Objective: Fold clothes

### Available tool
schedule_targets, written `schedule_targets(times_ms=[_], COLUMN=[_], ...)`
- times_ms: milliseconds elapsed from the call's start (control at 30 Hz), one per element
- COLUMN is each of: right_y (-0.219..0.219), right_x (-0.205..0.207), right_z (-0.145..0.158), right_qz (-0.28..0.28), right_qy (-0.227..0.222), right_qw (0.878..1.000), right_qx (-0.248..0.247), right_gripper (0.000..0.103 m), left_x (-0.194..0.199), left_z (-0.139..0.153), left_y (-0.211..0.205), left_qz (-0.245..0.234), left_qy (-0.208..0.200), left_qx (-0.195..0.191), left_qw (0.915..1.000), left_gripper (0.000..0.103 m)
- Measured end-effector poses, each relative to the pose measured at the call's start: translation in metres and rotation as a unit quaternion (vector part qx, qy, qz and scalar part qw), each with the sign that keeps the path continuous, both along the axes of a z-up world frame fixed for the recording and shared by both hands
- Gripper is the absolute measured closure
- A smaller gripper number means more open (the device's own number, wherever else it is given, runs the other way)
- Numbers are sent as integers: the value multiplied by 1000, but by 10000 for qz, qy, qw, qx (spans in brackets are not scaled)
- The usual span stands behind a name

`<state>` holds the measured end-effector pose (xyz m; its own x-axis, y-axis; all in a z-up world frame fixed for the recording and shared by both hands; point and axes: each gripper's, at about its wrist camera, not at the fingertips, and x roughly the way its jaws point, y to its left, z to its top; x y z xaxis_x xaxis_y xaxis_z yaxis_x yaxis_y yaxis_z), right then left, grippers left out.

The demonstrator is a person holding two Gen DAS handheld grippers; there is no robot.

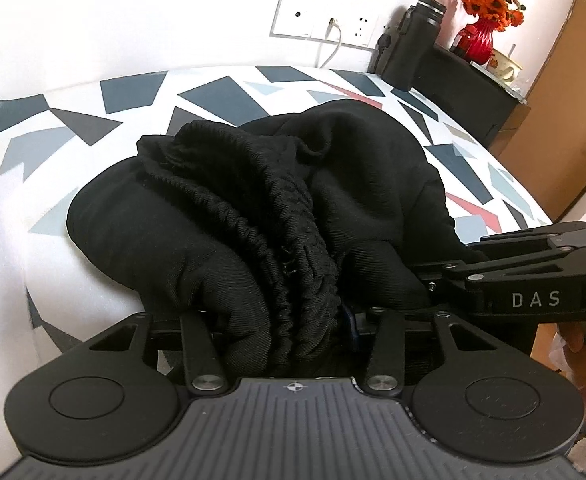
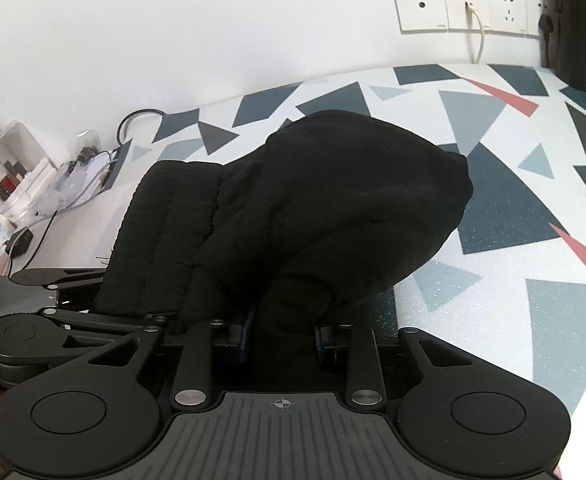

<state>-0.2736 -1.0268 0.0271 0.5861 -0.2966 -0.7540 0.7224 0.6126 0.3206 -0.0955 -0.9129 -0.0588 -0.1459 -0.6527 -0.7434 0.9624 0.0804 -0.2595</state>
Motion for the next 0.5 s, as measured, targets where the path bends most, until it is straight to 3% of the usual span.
schedule_targets(times_ms=[267, 500], right_y=[12, 18], right_x=[-4, -13], right_z=[17, 32], right_qz=[318, 963], right_qy=[27, -274], right_qw=[9987, 9930], right_qx=[-388, -621], right_gripper=[78, 78], left_x=[-19, -35], left_z=[15, 29], left_y=[22, 42], left_qz=[499, 934], left_qy=[-111, -207], left_qx=[-222, -416], left_qw=[9984, 9945], left_gripper=[59, 60])
